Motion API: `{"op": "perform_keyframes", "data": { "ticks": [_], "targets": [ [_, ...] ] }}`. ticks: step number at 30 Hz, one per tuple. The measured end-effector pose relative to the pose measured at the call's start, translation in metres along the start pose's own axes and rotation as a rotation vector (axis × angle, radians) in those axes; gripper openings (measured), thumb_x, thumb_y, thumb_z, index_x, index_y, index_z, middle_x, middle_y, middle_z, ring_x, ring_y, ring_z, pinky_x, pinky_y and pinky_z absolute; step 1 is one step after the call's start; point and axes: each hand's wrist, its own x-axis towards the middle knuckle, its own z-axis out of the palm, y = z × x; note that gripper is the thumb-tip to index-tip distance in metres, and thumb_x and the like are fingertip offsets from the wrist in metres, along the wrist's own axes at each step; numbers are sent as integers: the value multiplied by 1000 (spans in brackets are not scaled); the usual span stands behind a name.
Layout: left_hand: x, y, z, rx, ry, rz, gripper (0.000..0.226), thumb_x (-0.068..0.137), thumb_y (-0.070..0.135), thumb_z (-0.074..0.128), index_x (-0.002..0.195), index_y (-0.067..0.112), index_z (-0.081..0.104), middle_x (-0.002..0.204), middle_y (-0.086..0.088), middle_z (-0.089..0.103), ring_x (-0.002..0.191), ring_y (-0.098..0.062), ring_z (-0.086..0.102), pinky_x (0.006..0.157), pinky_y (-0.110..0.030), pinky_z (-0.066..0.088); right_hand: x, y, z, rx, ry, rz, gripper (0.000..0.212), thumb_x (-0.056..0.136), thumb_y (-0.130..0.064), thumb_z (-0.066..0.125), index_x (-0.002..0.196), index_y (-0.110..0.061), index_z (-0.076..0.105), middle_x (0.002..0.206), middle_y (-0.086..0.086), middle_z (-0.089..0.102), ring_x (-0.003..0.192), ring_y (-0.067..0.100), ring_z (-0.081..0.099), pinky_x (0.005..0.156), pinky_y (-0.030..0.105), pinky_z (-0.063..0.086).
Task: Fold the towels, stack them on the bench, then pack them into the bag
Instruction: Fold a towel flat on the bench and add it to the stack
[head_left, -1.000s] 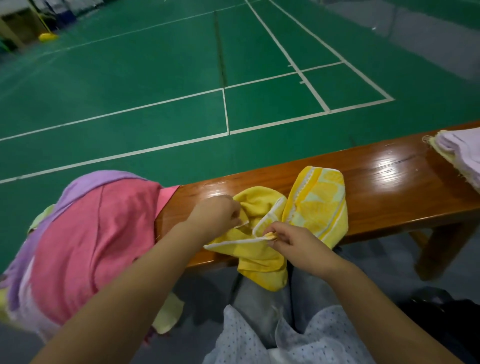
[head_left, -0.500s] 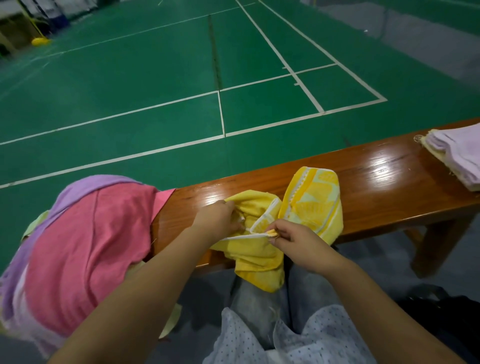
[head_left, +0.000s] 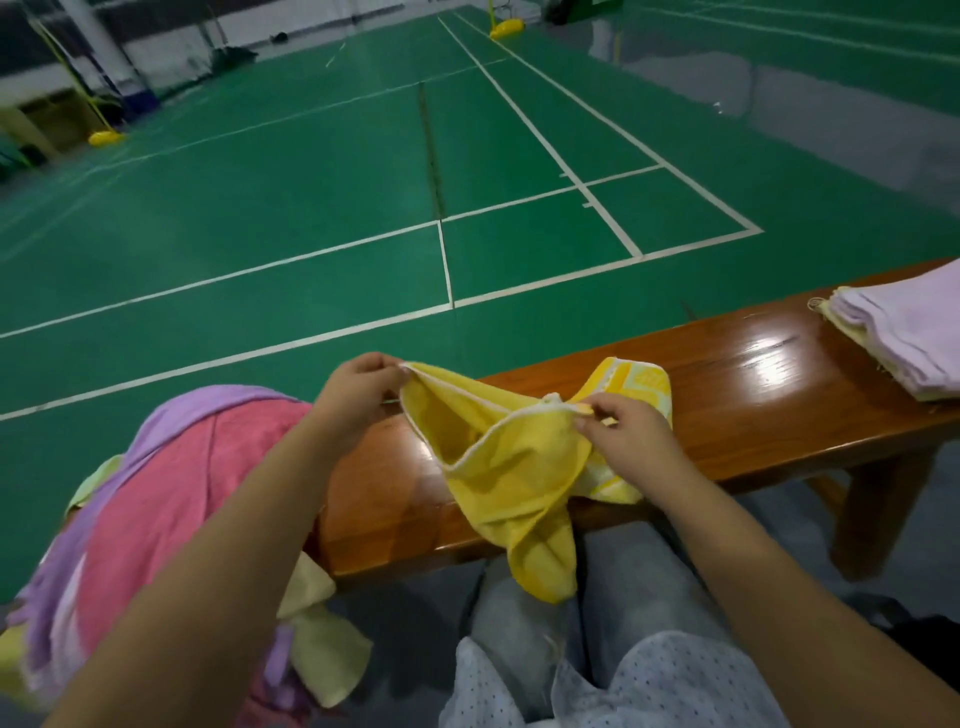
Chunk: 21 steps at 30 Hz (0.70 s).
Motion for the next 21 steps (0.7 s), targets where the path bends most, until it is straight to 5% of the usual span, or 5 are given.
{"op": "perform_keyframes", "data": {
  "ticks": [4, 7, 11, 16, 21],
  "targets": [
    [4, 53, -18, -231, 157, 80, 21, 93, 0, 47, 75, 11, 50, 57, -2, 52, 50, -9, 51, 50, -20, 47, 29, -43, -33, 146, 107, -99, 11, 96, -9, 51, 91, -17, 56, 66, 4, 59, 41, 2, 56, 40, 17, 40],
    [6, 96, -38, -478, 216, 159, 17, 92, -1, 44, 78, 8, 48, 51, 0, 51, 36, -3, 48, 42, -15, 43, 48, -77, -62, 199, 211, -175, 22, 98, -11, 46, 83, -26, 51, 72, 3, 59, 45, 6, 62, 37, 20, 41],
    [-6, 138, -51, -648, 235, 350, 21, 89, -7, 47, 75, 8, 48, 65, -8, 60, 56, -16, 63, 55, -22, 53, 63, -121, -92, 407, 266, -273, 25, 100, -4, 39, 85, -22, 49, 87, 2, 56, 56, 4, 67, 45, 18, 51],
    [-21, 140, -47, -433, 285, 530, 23, 88, -4, 57, 72, 9, 47, 77, -10, 55, 68, -15, 62, 75, -26, 55, 74, -141, -111, 438, 303, -353, 28, 99, -2, 39, 82, -23, 48, 90, -1, 57, 67, 2, 68, 55, 18, 55],
    [-23, 116, -53, 18, 218, 574, 40, 77, -10, 70, 96, 19, 50, 87, -1, 55, 71, -4, 58, 69, -15, 50, 83, -134, -114, 499, 354, -304, 25, 98, -4, 43, 84, -23, 51, 92, 0, 58, 74, 6, 66, 63, 15, 54]
  ]
}}
